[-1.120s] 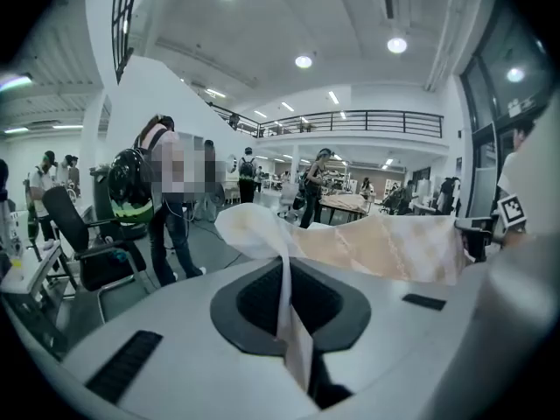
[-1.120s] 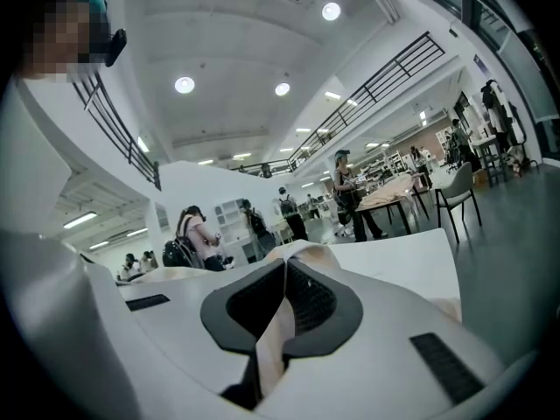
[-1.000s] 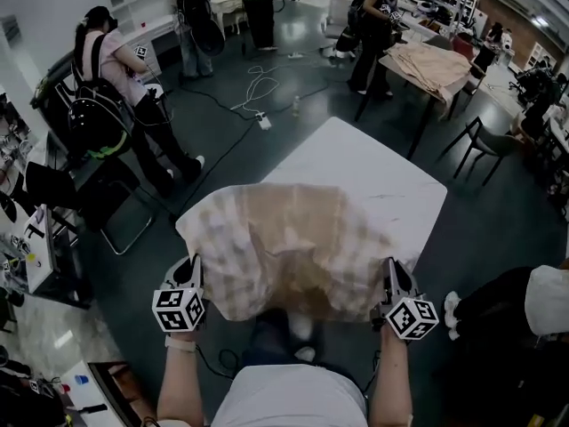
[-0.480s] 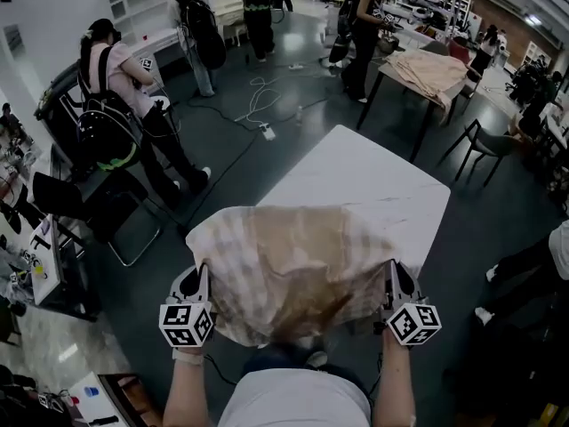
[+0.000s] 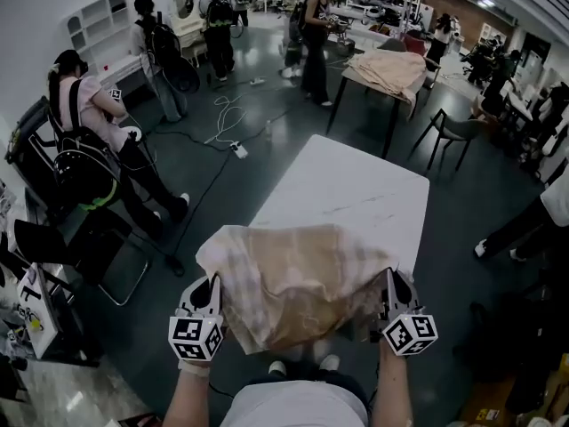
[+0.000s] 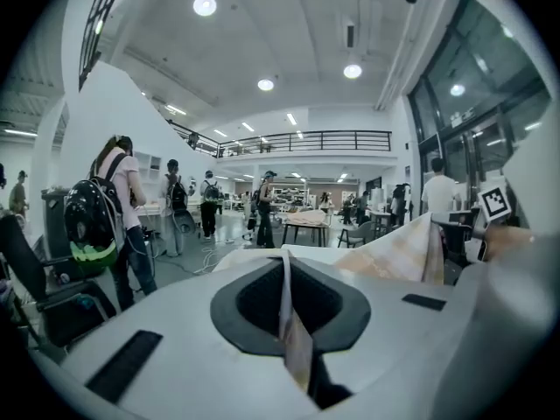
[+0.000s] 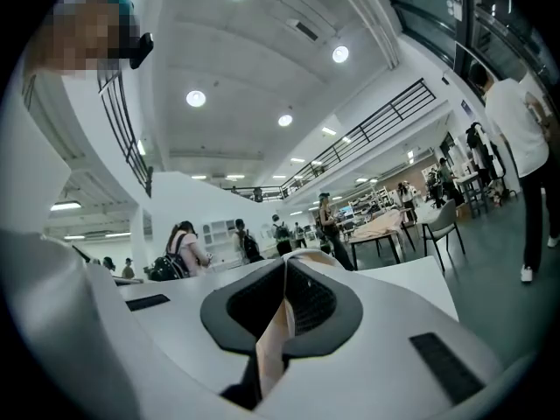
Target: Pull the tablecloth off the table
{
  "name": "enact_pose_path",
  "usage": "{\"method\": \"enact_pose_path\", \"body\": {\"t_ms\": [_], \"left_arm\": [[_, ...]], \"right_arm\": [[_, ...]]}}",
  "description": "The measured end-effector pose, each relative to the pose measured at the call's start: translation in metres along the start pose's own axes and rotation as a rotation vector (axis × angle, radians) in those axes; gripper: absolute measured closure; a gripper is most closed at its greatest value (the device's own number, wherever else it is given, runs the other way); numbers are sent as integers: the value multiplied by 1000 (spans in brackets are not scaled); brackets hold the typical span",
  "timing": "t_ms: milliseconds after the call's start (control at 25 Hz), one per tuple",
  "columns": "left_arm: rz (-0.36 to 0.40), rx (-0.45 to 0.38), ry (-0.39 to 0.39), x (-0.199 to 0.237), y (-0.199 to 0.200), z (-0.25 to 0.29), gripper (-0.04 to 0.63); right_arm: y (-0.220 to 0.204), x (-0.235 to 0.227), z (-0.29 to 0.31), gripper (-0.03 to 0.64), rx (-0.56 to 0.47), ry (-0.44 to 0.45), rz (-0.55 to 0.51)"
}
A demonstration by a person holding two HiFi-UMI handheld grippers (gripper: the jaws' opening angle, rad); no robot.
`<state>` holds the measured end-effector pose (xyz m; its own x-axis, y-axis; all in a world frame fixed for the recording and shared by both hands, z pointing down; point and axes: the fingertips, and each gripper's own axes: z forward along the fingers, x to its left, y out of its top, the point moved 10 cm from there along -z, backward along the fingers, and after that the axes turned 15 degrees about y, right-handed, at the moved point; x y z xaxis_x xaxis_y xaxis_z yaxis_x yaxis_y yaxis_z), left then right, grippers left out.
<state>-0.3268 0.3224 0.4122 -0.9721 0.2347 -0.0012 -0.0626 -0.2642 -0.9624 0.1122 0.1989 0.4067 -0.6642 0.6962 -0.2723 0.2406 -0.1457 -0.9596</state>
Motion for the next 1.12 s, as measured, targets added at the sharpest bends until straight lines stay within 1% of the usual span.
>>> {"method": "enact_pose_path", "body": {"t_ms": [200, 440, 560, 720, 880, 1120], "left_arm": [[35, -46, -127, -11, 12, 16, 583], [40, -101, -248, -56, 34, 22, 583], [42, -116, -302, -85, 40, 23, 583], [55, -115, -386, -135, 46, 24, 583], [73, -121, -454, -180, 53, 24, 583], [94, -123, -558, -233, 54, 20, 583]], "right_arm": [[5, 29, -28, 586, -38, -94, -45], [29, 39, -80, 586, -68, -191, -76], [40, 40, -103, 586, -62, -226, -115], [56, 39, -136, 586, -54, -289, -160], [68, 36, -160, 586, -63, -335, -180], [77, 32, -196, 586, -69, -421, -222]]}}
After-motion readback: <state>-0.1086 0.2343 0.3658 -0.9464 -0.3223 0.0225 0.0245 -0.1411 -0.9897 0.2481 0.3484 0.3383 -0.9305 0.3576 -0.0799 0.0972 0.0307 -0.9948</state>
